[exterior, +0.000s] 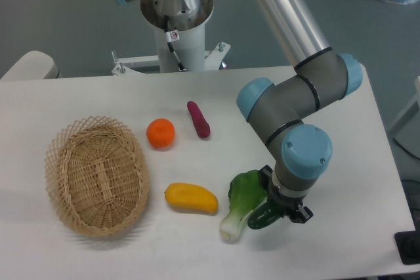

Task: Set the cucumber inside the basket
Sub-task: 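Lower the gripper behind the bok choy and grasp the green cucumber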

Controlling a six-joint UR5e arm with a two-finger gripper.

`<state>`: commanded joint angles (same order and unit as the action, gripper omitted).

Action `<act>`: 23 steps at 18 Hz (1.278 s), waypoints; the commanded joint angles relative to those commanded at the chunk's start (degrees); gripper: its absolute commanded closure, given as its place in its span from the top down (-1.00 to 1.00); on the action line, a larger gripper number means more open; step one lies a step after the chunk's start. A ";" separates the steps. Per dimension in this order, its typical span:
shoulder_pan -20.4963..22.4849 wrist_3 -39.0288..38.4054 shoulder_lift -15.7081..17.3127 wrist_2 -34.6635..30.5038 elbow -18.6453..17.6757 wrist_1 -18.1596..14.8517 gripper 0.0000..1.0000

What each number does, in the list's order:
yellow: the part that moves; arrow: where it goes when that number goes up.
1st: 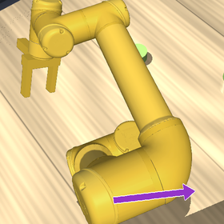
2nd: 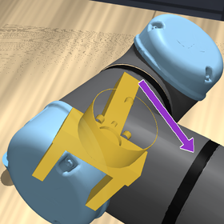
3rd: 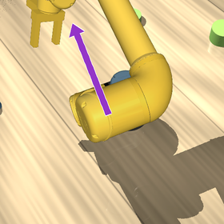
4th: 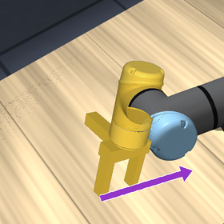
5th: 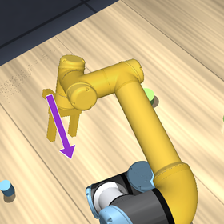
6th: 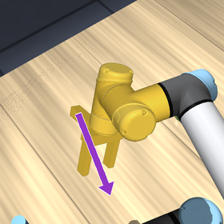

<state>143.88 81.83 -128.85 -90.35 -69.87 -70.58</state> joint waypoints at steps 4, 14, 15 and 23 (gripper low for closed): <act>-0.17 0.00 0.17 0.00 -0.26 -0.09 -0.90; -2.81 -3.50 0.97 -0.09 -0.53 -0.88 -0.89; -3.33 -5.08 0.97 -0.09 -0.61 -0.97 -0.89; -7.29 -13.79 6.23 0.87 -6.84 -2.11 -0.90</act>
<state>136.59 68.03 -122.62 -89.48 -76.71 -72.69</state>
